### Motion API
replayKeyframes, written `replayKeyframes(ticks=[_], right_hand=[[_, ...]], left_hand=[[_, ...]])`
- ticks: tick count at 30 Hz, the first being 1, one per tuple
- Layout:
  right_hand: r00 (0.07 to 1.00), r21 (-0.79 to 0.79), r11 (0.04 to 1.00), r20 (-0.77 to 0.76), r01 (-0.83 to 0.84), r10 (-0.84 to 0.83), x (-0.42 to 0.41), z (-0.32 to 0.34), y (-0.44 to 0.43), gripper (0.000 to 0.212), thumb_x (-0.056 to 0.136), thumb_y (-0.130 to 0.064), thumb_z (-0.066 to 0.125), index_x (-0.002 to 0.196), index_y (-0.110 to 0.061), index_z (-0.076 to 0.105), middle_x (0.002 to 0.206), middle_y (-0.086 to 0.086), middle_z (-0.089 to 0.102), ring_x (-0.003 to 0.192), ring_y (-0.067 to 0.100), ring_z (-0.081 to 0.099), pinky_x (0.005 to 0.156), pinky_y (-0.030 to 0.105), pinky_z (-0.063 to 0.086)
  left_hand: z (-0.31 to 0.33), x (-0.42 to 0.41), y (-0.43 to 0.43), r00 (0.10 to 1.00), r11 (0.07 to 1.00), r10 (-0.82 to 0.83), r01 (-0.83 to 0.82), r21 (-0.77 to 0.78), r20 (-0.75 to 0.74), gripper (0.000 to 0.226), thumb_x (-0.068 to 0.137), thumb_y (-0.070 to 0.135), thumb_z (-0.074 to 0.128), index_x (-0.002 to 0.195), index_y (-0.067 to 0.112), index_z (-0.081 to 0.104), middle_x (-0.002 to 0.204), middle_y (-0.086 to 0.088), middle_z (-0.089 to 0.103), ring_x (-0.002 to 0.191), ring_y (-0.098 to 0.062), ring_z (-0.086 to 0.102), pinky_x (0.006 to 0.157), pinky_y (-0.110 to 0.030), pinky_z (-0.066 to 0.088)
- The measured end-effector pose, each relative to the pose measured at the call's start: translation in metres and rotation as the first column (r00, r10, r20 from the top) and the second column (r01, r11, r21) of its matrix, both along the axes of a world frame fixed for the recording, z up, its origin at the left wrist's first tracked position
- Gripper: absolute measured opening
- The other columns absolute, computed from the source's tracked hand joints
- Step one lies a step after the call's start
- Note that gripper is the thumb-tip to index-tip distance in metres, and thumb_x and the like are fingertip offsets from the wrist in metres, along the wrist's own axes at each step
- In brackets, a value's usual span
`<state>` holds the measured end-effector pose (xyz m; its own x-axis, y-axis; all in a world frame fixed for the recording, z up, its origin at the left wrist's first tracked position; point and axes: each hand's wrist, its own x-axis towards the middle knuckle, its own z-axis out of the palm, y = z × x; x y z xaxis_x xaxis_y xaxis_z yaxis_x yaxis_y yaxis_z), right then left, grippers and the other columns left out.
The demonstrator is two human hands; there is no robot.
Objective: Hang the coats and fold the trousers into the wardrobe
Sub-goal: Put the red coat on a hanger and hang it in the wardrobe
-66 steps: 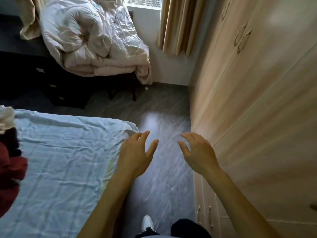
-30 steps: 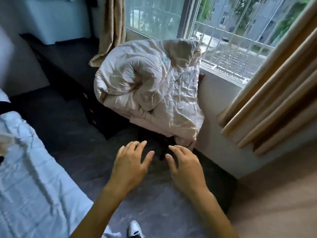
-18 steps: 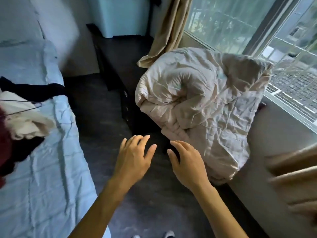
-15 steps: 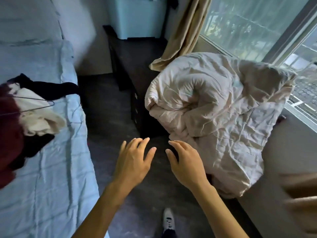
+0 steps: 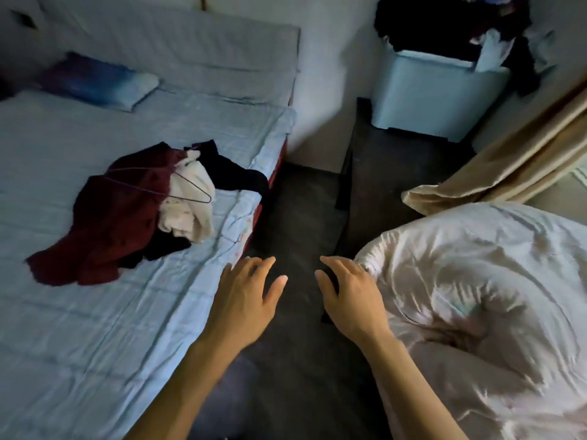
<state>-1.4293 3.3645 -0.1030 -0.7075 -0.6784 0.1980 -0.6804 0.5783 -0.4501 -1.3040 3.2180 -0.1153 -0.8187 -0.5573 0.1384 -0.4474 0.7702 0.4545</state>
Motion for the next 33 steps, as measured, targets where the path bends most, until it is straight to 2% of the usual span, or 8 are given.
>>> replayKeyframes(ticks=[2,6,10,16,21,26,33], right_hand=[[0.998,-0.032,0.997,0.005,-0.069,0.069,-0.019,0.0,-0.019,0.036,0.096,-0.039,0.048,0.125,-0.019,0.059,0.124,-0.002,0.062,0.115,0.016,0.055,0.096,0.036,0.046],[0.976,-0.054,0.975,0.032,-0.215,0.217,-0.039,-0.009,-0.066,0.036,0.095,-0.039,0.049,0.122,-0.018,0.061,0.121,-0.002,0.063,0.112,0.017,0.058,0.094,0.037,0.047],[0.947,-0.054,0.946,0.022,-0.32,0.321,-0.057,-0.015,-0.12,0.031,0.094,-0.036,0.051,0.118,-0.02,0.062,0.116,-0.002,0.065,0.106,0.018,0.06,0.091,0.036,0.049],[0.929,0.03,0.928,0.001,-0.371,0.371,-0.085,-0.011,-0.211,0.035,0.095,-0.039,0.049,0.122,-0.021,0.06,0.122,-0.004,0.062,0.112,0.015,0.057,0.098,0.029,0.04],[0.916,0.04,0.917,-0.036,-0.397,0.399,-0.113,-0.009,-0.291,0.037,0.095,-0.042,0.047,0.122,-0.02,0.061,0.121,-0.003,0.064,0.111,0.015,0.058,0.097,0.033,0.045],[0.893,0.01,0.893,-0.025,-0.449,0.449,-0.119,-0.018,-0.351,0.034,0.093,-0.035,0.054,0.118,-0.015,0.063,0.115,0.003,0.067,0.105,0.02,0.062,0.091,0.037,0.05],[0.834,0.021,0.834,0.038,-0.552,0.551,-0.13,-0.036,-0.417,0.034,0.093,-0.037,0.05,0.115,-0.016,0.065,0.111,0.002,0.068,0.102,0.019,0.062,0.088,0.033,0.048]], left_hand=[[0.002,-0.007,-0.01,0.998,0.998,0.057,-0.056,-0.024,0.01,0.066,0.09,0.059,0.02,0.13,0.018,0.054,0.125,-0.003,0.06,0.118,-0.025,0.053,0.105,-0.049,0.037],[0.003,-0.016,-0.038,0.98,0.98,0.196,-0.195,-0.029,0.038,0.064,0.091,0.058,0.02,0.127,0.019,0.056,0.12,-0.004,0.062,0.112,-0.026,0.056,0.106,-0.047,0.036],[-0.003,-0.03,-0.083,0.959,0.958,0.284,-0.284,-0.029,-0.008,0.056,0.092,0.052,0.029,0.122,0.015,0.059,0.114,-0.007,0.065,0.105,-0.029,0.059,0.097,-0.052,0.043],[-0.017,-0.057,-0.173,0.944,0.945,0.327,-0.327,0.009,-0.043,0.055,0.091,0.051,0.028,0.123,0.016,0.057,0.113,-0.005,0.064,0.104,-0.026,0.058,0.097,-0.047,0.039],[-0.01,-0.08,-0.243,0.931,0.934,0.357,-0.357,0.016,-0.075,0.057,0.091,0.05,0.026,0.116,0.011,0.06,0.1,-0.01,0.066,0.087,-0.029,0.06,0.083,-0.048,0.047],[-0.016,-0.088,-0.295,0.919,0.92,0.393,-0.392,0.027,-0.032,0.063,0.089,0.054,0.02,0.124,0.015,0.056,0.12,-0.007,0.062,0.11,-0.026,0.056,0.1,-0.045,0.036],[-0.025,-0.104,-0.342,0.88,0.879,0.475,-0.475,0.051,0.008,0.063,0.089,0.052,0.022,0.125,0.013,0.057,0.12,-0.01,0.062,0.112,-0.028,0.056,0.101,-0.046,0.034]])
